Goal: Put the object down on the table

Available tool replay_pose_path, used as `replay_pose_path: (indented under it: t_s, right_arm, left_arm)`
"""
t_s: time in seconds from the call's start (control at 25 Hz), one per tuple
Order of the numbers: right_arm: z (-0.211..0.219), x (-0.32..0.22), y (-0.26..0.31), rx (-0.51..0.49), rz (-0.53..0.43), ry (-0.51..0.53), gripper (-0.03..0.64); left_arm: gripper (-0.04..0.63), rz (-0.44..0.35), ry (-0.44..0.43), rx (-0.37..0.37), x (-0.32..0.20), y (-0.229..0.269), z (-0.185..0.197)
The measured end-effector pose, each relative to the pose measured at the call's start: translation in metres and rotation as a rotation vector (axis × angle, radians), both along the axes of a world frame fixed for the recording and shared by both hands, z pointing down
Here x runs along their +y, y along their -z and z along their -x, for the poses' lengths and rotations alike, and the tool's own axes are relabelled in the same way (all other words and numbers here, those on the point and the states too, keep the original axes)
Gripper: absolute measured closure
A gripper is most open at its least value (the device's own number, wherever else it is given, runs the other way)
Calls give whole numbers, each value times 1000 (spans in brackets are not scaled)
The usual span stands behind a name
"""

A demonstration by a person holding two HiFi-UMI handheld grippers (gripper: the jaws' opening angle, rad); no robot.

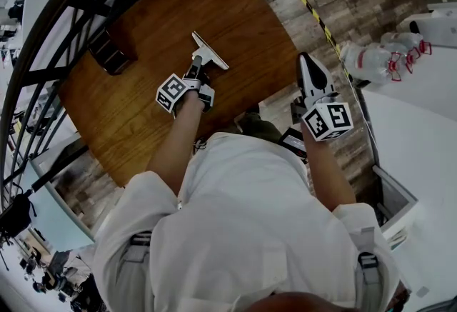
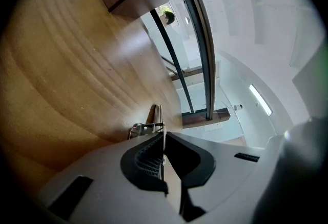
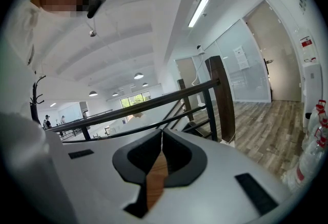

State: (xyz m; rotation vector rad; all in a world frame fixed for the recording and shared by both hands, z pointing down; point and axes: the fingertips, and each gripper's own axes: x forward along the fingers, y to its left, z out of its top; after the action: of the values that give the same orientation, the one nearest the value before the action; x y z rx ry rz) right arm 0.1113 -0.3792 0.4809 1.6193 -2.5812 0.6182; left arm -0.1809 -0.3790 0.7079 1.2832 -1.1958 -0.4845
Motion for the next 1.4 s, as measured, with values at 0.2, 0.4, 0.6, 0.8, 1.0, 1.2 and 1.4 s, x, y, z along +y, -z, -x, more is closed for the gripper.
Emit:
replay_pose_path:
  t_s: [0.2,0.4,0.6,0.8,1.0,1.2,1.4]
  right_arm:
    - [0,1,-2,-2,5,-2,591]
    - [-1,2,-1,-5,3,-4,591]
    - [-1,3,-4,-9,6,-6,591]
    - [-2,4,-4,-14,7,-10,591]
    - [-6,5,-4,-17,9,-18,591]
    - [-8,6,-4,-23,2,-19,591]
    - [-11,8,-3,-33,1,-21,591]
  left_arm:
    - [578,0,2,-5,-1,-2,0]
    - [578,12,13,-18,-1,-2,0]
    - [578,24,14,-30,0,-3,-1]
    - [577,19,12,-35,-1,-2,-2]
    - [577,26,13,-37,0,-2,-4]
    - [575,31,19,-28,1,-3,-4]
    - [517,27,31,-34,2,2,-3]
